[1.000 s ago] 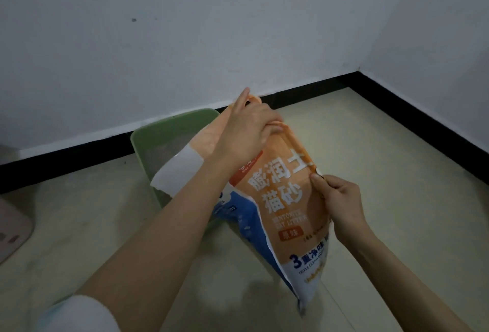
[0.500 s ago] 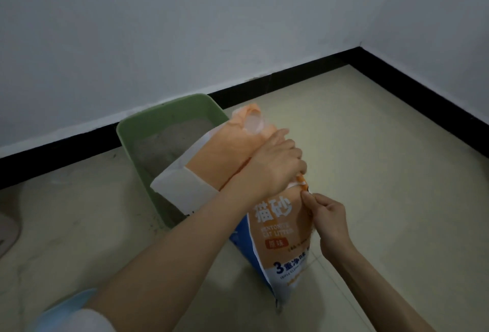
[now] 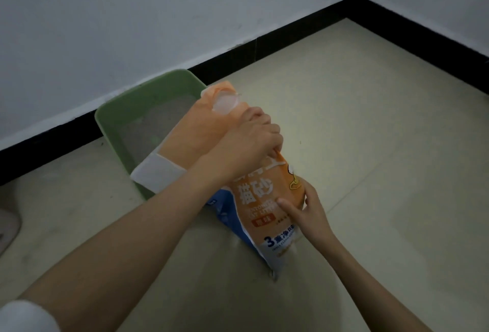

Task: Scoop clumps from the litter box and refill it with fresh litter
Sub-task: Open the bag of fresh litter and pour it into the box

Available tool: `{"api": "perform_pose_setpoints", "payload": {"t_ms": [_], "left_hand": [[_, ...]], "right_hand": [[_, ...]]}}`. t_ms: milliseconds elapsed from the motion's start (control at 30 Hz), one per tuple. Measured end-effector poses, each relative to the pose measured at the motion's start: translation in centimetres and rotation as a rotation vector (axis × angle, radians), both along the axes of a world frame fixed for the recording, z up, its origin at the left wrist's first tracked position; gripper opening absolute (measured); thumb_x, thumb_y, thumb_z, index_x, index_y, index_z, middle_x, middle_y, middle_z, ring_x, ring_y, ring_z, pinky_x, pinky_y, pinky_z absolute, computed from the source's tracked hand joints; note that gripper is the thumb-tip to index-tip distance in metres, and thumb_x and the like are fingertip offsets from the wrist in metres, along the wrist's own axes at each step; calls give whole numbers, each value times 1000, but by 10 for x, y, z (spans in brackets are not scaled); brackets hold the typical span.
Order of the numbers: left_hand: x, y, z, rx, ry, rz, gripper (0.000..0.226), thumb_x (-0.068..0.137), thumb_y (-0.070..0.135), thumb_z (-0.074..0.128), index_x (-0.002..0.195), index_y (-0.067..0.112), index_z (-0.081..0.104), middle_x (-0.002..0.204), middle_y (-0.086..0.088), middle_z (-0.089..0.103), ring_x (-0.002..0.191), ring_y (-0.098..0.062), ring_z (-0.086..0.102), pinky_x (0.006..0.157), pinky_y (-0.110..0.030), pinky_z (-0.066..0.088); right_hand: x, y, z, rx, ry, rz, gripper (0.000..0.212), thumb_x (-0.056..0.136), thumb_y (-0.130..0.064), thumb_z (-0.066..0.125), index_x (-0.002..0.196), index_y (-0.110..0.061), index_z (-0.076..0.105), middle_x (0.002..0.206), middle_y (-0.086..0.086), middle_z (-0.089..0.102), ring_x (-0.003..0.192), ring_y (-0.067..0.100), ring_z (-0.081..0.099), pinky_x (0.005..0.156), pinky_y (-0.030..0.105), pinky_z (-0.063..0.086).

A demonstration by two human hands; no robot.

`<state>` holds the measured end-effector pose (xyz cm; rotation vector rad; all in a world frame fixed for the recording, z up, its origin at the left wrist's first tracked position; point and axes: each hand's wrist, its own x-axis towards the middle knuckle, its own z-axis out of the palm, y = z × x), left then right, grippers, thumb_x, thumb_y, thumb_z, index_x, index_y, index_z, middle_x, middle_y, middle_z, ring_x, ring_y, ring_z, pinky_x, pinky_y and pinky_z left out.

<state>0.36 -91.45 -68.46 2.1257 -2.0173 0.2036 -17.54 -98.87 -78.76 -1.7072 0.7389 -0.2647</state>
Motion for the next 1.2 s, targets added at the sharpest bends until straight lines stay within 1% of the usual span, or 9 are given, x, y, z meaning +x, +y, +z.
{"api": "perform_pose_setpoints", "payload": {"t_ms": [100,200,400,533,633,767,900,1000,1200], "left_hand": [[-3,0,-3,-2,-69,-4,6,85,21,63,81,18,66,83,2,65,84,-22,56,93,-32,21],[-3,0,-3,16,-117,11,8,87,22,61,89,16,67,89,-2,66,90,-25,58,99,-37,22],[-23,-2,-12,171,-187,-35,21,90,34,56,103,20,66,98,1,67,99,-23,56,103,-42,23],[-28,-5,-19,82,-150,-56,12,80,24,70,74,14,67,67,1,65,71,-23,54,85,-40,32],[-27,-3,-19,87,-173,-72,16,72,21,77,64,15,64,58,2,60,63,-22,52,76,-35,33],[-21,-3,-22,91,-209,-48,5,76,15,71,74,15,66,68,1,62,70,-22,55,78,-34,34],[-10,0,-16,223,-231,118,5,83,15,61,82,15,66,80,1,64,84,-21,56,83,-33,33],[-10,1,-12,166,-163,157,9,83,10,61,77,14,65,76,1,63,80,-21,55,77,-30,28],[-11,10,3,86,-48,191,17,91,11,49,94,13,65,89,-1,63,88,-18,48,76,-26,21]], "right_hand": [[-9,8,-13,71,-22,-18,53,74,-35,75,114,-44,41,114,-24,49,103,-9,54,73,12,51],[-13,15,-26,15,55,-32,84,73,-42,74,137,-45,19,129,-24,34,121,-2,40,94,25,44],[-22,4,-25,-47,4,13,49,79,-58,60,122,-55,38,139,-13,42,129,10,42,102,46,44],[-16,-7,-21,-88,-8,35,36,84,-45,57,106,-68,40,129,-33,38,123,-6,40,105,31,38],[-7,-11,-23,-87,-44,38,31,86,-32,59,111,-49,52,111,-24,56,103,-11,53,87,18,45],[-3,-13,-39,-95,5,5,30,93,-23,56,118,-7,62,138,6,52,125,19,49,104,44,42],[1,-9,-36,-15,-5,-67,33,94,-15,53,125,-6,59,144,5,43,132,19,42,110,41,36],[3,-10,-32,74,-16,-122,27,92,-11,55,117,-5,65,132,4,54,125,17,49,105,36,41],[4,-11,-10,-6,5,-153,14,90,-10,60,88,-10,73,75,-8,68,72,13,65,70,28,54]]}}
